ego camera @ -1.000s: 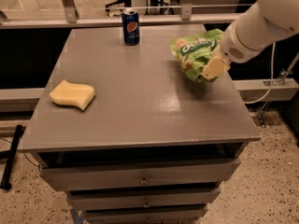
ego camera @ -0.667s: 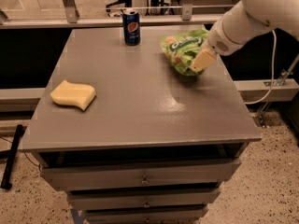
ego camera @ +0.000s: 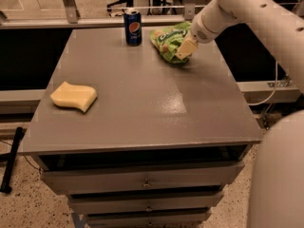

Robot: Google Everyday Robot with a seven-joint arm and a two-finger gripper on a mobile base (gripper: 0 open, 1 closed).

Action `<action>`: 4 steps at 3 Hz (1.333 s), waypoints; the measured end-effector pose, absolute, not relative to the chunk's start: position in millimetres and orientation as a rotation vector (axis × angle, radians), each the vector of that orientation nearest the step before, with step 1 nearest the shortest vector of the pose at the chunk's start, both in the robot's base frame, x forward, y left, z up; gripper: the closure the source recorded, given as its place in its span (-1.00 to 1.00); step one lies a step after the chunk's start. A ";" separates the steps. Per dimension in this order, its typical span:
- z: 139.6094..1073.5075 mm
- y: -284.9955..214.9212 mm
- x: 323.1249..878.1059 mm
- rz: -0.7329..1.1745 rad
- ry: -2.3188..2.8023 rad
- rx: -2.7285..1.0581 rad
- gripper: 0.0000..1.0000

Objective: Move green rice chip bag near pepsi can

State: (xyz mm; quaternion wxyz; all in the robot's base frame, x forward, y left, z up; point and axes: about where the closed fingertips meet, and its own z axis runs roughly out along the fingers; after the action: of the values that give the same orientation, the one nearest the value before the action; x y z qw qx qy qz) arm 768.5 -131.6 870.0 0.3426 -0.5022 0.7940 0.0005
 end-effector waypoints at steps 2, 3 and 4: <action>872.1 -96.2 819.4 0.012 2.011 -1.341 1.00; 870.7 -83.2 823.4 0.035 2.006 -1.384 0.67; 867.8 -76.8 825.4 0.045 2.006 -1.419 0.22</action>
Offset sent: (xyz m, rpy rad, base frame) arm 0.0731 0.0512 0.0156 0.0136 -0.0357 0.0793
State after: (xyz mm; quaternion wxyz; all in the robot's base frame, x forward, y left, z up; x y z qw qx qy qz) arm 825.4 -76.8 867.8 0.3354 -0.5441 0.7689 0.0172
